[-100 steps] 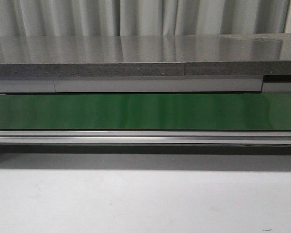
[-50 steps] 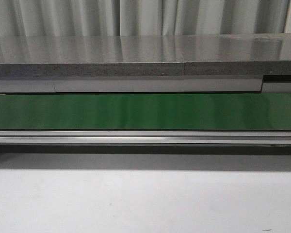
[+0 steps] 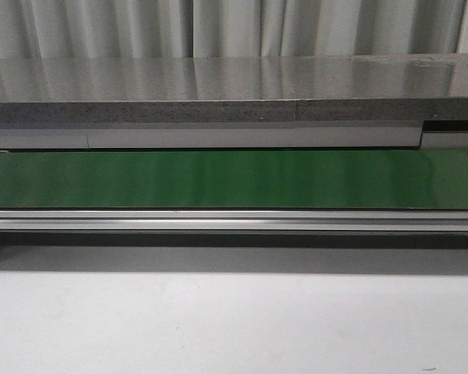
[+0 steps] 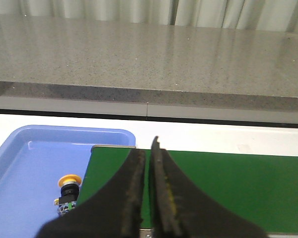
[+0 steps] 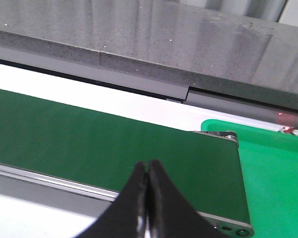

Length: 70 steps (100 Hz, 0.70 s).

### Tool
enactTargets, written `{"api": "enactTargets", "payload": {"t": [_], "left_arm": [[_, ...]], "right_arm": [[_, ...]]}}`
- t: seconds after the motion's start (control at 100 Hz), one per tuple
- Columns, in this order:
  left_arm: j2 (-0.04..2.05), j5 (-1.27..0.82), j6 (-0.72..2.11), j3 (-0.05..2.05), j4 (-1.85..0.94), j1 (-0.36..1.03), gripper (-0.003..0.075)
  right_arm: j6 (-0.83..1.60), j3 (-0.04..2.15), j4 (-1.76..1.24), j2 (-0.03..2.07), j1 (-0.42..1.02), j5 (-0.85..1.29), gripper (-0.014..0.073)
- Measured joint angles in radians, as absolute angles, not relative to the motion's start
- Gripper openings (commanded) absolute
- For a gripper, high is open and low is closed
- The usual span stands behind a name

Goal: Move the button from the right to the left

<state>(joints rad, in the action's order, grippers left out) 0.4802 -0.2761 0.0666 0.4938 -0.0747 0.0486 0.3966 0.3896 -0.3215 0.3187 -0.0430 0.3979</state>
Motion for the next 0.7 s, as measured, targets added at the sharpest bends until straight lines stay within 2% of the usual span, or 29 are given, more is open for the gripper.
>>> {"api": "enactTargets", "payload": {"t": [0.3,0.7], "left_arm": [[0.427,-0.146,0.059,0.389,-0.031,0.056,0.0005],[0.212,-0.010,-0.014,0.073,0.071,0.102,0.0005]], "right_arm": [[0.397,0.390,-0.322,0.319,-0.043,0.398,-0.0068],[0.397,0.390,-0.322,0.319,-0.043,0.398,-0.0068]]}}
